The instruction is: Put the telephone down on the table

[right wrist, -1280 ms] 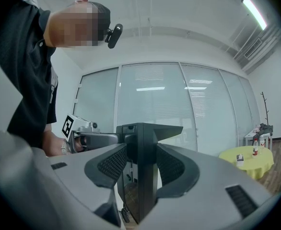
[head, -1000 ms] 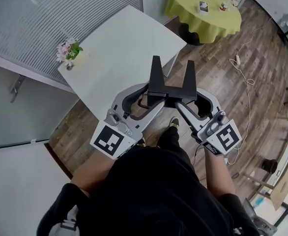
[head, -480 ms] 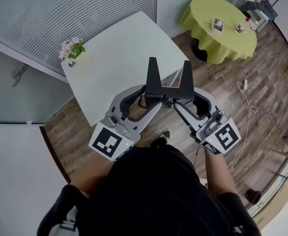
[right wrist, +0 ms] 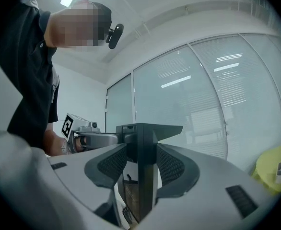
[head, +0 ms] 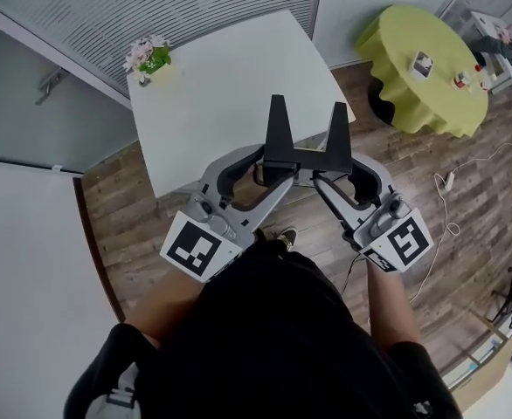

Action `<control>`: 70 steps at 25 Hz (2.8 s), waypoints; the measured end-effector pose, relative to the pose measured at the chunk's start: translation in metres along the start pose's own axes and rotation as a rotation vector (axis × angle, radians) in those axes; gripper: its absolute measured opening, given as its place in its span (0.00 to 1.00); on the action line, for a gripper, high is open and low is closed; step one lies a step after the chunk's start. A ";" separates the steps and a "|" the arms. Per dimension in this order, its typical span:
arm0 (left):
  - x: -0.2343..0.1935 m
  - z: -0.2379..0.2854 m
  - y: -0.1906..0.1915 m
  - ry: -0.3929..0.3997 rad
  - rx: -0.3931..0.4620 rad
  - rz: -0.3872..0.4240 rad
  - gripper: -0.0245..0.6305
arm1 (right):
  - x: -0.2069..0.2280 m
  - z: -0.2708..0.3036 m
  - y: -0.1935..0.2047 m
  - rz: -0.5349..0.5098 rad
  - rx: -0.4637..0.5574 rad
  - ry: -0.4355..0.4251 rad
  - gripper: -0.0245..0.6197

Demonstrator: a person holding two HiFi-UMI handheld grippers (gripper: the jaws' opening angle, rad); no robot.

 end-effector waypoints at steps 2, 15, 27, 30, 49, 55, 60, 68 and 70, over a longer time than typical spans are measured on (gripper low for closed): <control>-0.003 -0.002 0.002 -0.025 -0.005 -0.007 0.35 | 0.002 0.007 0.003 0.010 -0.006 -0.025 0.36; -0.073 -0.017 0.024 -0.147 0.029 -0.052 0.35 | 0.022 0.097 0.020 0.019 -0.071 -0.146 0.36; -0.184 -0.037 0.054 -0.213 0.025 -0.142 0.35 | 0.042 0.222 0.045 0.027 -0.189 -0.213 0.36; -0.209 -0.040 0.062 -0.215 0.004 -0.164 0.35 | 0.047 0.248 0.056 0.057 -0.222 -0.219 0.36; -0.317 -0.003 0.162 -0.399 -0.097 -0.406 0.35 | 0.130 0.376 0.159 0.126 -0.519 -0.404 0.36; -0.346 0.015 0.194 -0.403 -0.130 -0.451 0.35 | 0.156 0.399 0.193 0.161 -0.580 -0.408 0.36; -0.368 0.024 0.218 -0.401 -0.176 -0.476 0.35 | 0.171 0.417 0.222 0.196 -0.636 -0.407 0.36; -0.399 0.029 0.257 -0.406 -0.190 -0.561 0.35 | 0.185 0.444 0.261 0.226 -0.718 -0.401 0.36; -0.408 0.031 0.265 -0.406 -0.195 -0.577 0.35 | 0.189 0.452 0.269 0.247 -0.735 -0.395 0.36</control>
Point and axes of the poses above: the fingertips, and each gripper's own axes: z forward along the fingers, x to its right, y out of its underside, the point moved 8 cm from there along -z, backward along the fingers, and after that the axes turned 14 degrees about y, right-handed, at the moved point
